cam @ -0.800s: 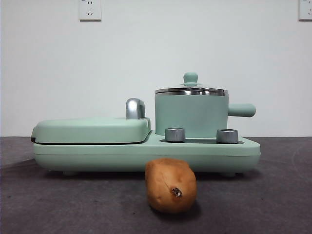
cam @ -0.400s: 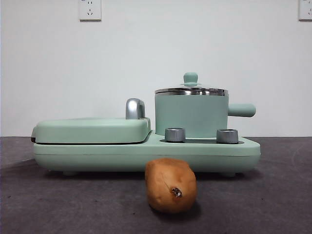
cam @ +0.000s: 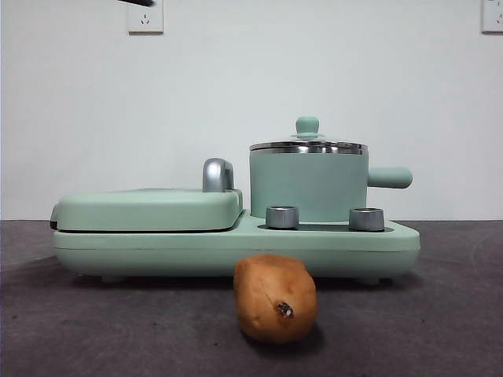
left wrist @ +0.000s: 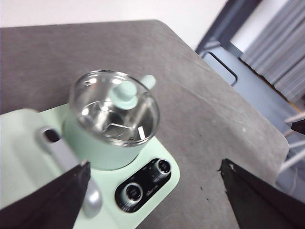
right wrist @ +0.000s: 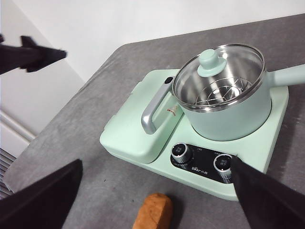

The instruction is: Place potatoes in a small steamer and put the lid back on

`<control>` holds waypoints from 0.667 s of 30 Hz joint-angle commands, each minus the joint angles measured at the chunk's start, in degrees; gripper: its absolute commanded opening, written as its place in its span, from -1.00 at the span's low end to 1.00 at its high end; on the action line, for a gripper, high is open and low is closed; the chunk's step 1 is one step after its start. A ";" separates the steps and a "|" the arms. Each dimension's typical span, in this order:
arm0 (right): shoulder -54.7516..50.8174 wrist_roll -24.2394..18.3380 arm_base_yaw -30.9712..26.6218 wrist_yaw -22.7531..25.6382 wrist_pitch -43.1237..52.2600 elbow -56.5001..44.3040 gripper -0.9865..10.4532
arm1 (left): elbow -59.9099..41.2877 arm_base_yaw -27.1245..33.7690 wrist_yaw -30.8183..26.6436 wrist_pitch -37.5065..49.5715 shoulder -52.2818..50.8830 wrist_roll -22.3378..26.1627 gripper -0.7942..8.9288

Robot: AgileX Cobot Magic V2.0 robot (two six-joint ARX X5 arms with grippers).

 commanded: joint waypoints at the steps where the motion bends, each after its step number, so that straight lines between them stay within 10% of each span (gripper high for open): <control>1: 0.22 -0.74 0.07 0.11 0.55 1.07 0.06 | 4.66 -2.25 0.13 0.61 5.22 1.81 0.08; 20: 0.22 -0.59 0.09 0.09 0.55 1.07 0.05 | 25.51 -14.84 -20.33 7.89 35.67 9.51 0.06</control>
